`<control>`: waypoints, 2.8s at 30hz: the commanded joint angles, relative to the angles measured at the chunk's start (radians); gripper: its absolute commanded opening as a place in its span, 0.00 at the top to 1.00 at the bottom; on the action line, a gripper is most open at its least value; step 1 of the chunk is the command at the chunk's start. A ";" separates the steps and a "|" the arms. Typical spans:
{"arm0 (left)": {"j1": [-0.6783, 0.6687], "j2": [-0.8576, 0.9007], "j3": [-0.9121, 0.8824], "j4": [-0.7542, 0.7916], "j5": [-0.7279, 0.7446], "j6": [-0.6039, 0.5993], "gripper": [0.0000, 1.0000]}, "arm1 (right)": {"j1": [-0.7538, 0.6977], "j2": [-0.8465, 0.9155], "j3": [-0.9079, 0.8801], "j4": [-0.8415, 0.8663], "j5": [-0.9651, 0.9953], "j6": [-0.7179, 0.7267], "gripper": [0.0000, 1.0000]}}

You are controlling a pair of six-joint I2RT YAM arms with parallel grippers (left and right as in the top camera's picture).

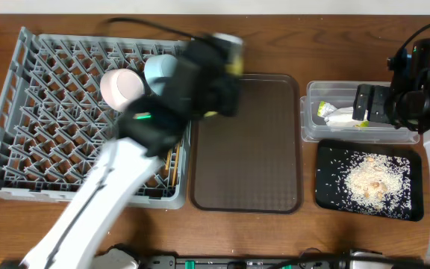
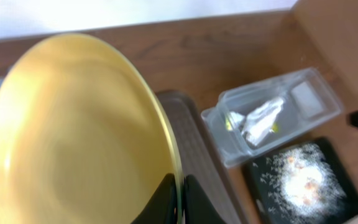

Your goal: Sort waste into correct bins and load items into the dishwasher

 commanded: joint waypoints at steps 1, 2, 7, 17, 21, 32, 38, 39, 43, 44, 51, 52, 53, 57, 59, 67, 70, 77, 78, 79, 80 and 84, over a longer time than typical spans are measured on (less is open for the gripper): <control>0.177 -0.043 0.005 -0.089 0.343 -0.083 0.92 | -0.010 0.001 0.002 0.000 0.000 0.013 0.01; 0.241 -0.049 0.005 -0.125 0.437 -0.084 0.92 | -0.010 0.001 0.002 0.000 0.000 0.013 0.01; 0.492 -0.013 -0.005 -0.217 0.813 -0.069 0.92 | -0.010 0.001 0.002 0.000 0.000 0.013 0.01; 0.683 0.195 -0.060 -0.206 0.983 -0.006 0.92 | -0.010 0.001 0.002 0.000 0.000 0.013 0.01; 0.721 0.258 -0.060 -0.172 1.027 -0.008 0.92 | -0.010 0.001 0.002 0.000 0.000 0.013 0.01; 0.721 0.313 -0.130 -0.179 1.024 0.053 0.91 | -0.010 0.001 0.002 0.000 0.000 0.013 0.01; 0.721 0.313 -0.151 -0.180 0.890 0.054 0.71 | -0.010 0.001 0.002 0.000 0.000 0.013 0.01; 0.722 0.313 -0.151 -0.180 0.890 0.053 0.66 | -0.010 0.001 0.002 0.000 0.000 0.013 0.01; 0.722 0.309 -0.150 -0.180 0.891 0.037 0.45 | -0.010 0.001 0.002 0.000 0.000 0.013 0.01; 0.722 0.302 -0.149 -0.175 0.894 0.021 0.38 | -0.010 0.001 0.002 0.000 0.000 0.013 0.01; 0.721 0.205 -0.110 -0.066 0.893 -0.105 0.24 | -0.010 0.001 0.002 0.000 0.000 0.013 0.01; 0.721 0.180 -0.110 -0.042 0.891 -0.126 0.23 | -0.010 0.001 0.002 0.000 0.000 0.013 0.01; 0.721 0.163 -0.110 -0.031 0.878 -0.141 0.23 | -0.010 0.001 0.002 0.000 0.000 0.013 0.01; 0.703 0.075 -0.111 -0.031 0.727 -0.150 0.21 | -0.010 0.001 0.002 0.000 0.000 0.013 0.01; 0.679 0.031 -0.111 -0.038 0.579 -0.150 0.20 | -0.010 0.001 0.002 0.000 0.000 0.013 0.01; 0.563 -0.095 -0.111 -0.048 -0.026 -0.150 0.17 | -0.010 0.001 0.002 0.000 0.000 0.013 0.01; 0.556 -0.098 -0.111 -0.053 -0.052 -0.150 0.07 | -0.010 0.001 0.002 0.000 0.000 0.013 0.01; 0.556 -0.094 -0.113 -0.053 -0.052 -0.150 0.07 | -0.010 0.008 0.002 0.000 0.000 0.013 0.01; 0.556 -0.094 -0.113 -0.053 -0.052 -0.150 0.07 | -0.010 0.007 0.002 0.000 0.000 0.013 0.01; 0.556 -0.093 -0.113 -0.053 -0.053 -0.150 0.07 | -0.010 -0.005 0.002 0.000 0.000 0.013 0.01; 0.556 -0.093 -0.113 -0.053 -0.052 -0.150 0.06 | -0.009 -0.028 0.002 0.000 0.000 0.013 0.01; 0.556 -0.093 -0.113 -0.053 -0.052 -0.150 0.06 | 0.018 -0.171 0.002 0.000 0.000 0.013 0.01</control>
